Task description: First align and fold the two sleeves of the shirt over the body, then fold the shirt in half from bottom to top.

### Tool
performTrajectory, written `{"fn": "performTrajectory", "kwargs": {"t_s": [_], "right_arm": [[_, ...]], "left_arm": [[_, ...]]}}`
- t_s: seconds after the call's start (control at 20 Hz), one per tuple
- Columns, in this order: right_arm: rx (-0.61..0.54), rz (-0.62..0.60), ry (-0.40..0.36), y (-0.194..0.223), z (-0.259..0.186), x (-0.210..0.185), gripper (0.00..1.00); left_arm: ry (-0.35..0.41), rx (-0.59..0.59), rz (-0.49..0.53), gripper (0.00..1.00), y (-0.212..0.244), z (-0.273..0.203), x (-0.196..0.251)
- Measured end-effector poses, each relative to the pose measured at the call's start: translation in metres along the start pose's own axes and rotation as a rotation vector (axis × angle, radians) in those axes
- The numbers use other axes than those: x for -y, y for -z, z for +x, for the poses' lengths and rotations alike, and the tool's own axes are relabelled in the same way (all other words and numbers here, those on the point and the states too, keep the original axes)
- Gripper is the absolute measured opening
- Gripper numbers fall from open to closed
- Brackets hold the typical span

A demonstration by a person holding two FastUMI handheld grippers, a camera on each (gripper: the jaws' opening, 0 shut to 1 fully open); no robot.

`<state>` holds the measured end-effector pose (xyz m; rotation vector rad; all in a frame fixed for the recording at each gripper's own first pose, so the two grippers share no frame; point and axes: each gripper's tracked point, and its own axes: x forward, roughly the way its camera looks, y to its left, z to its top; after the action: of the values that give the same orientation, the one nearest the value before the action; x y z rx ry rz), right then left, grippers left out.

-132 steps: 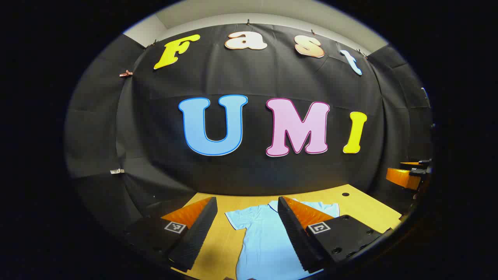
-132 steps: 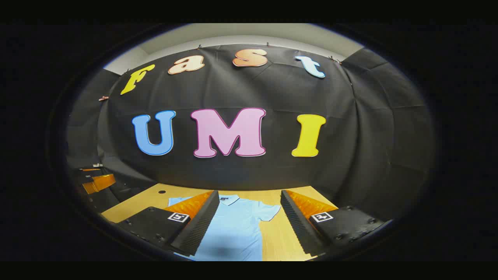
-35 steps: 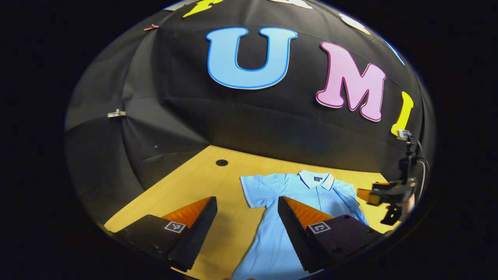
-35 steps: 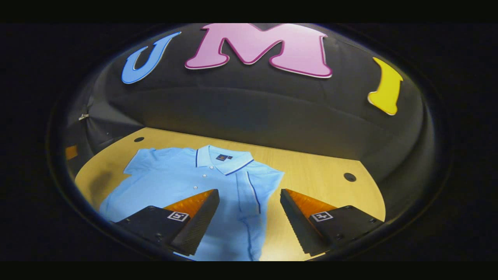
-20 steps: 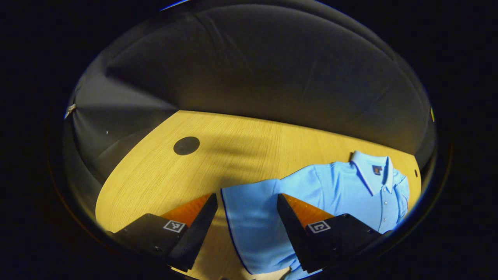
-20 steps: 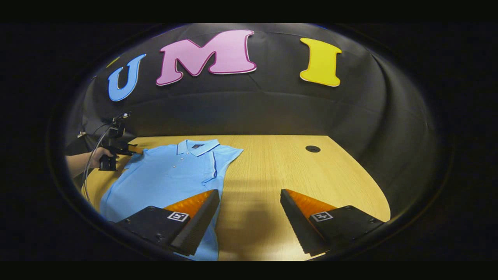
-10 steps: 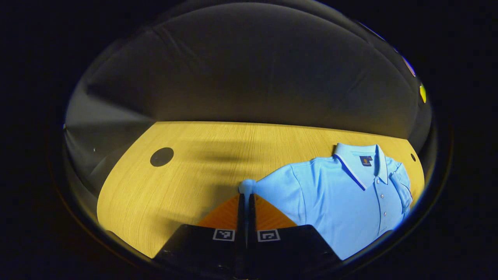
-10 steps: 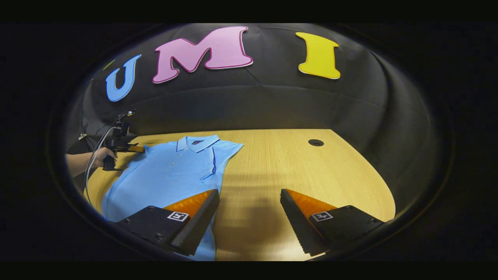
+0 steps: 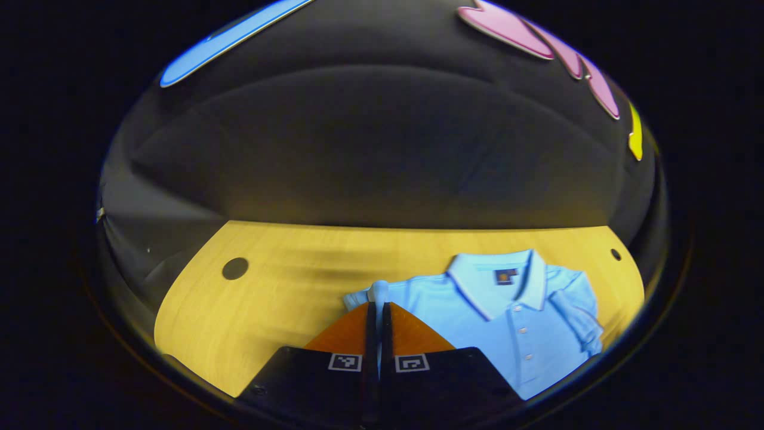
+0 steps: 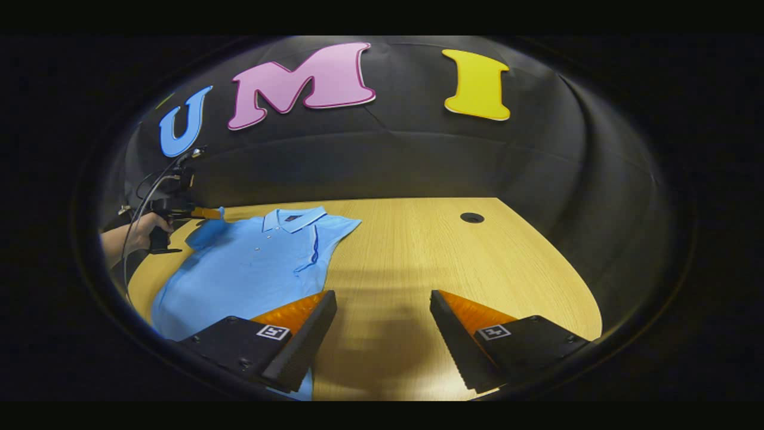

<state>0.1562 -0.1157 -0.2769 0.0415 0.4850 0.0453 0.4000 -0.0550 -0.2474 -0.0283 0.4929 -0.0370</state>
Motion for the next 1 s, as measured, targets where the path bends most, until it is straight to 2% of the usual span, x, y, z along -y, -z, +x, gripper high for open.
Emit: {"fn": "performTrajectory", "kwargs": {"t_s": [0.25,0.35,0.5,0.6,0.8,0.9,1.0], "right_arm": [[0.025,-0.003,0.03,0.003,-0.019,0.011,0.98],[0.017,0.002,0.031,0.008,-0.025,0.011,0.98],[0.011,0.01,0.026,0.017,-0.038,0.007,0.98],[-0.002,0.011,0.017,0.027,-0.049,-0.002,0.97],[-0.066,0.008,-0.003,0.055,-0.078,-0.024,0.96],[-0.107,0.005,-0.008,0.072,-0.097,-0.036,0.96],[-0.158,0.018,-0.011,0.092,-0.116,-0.046,0.96]], "left_arm": [[0.132,0.01,-0.013,0.06,0.001,-0.015,0.098],[0.165,-0.003,-0.014,0.07,0.007,-0.025,0.117],[0.144,0.061,0.003,0.62,0.002,-0.052,0.104],[0.126,0.12,-0.003,0.99,0.001,-0.093,0.075],[0.016,0.126,0.037,0.98,0.05,-0.198,-0.022],[-0.044,0.058,0.047,0.98,0.093,-0.252,-0.064],[-0.082,-0.022,0.002,0.96,0.136,-0.292,-0.088]]}}
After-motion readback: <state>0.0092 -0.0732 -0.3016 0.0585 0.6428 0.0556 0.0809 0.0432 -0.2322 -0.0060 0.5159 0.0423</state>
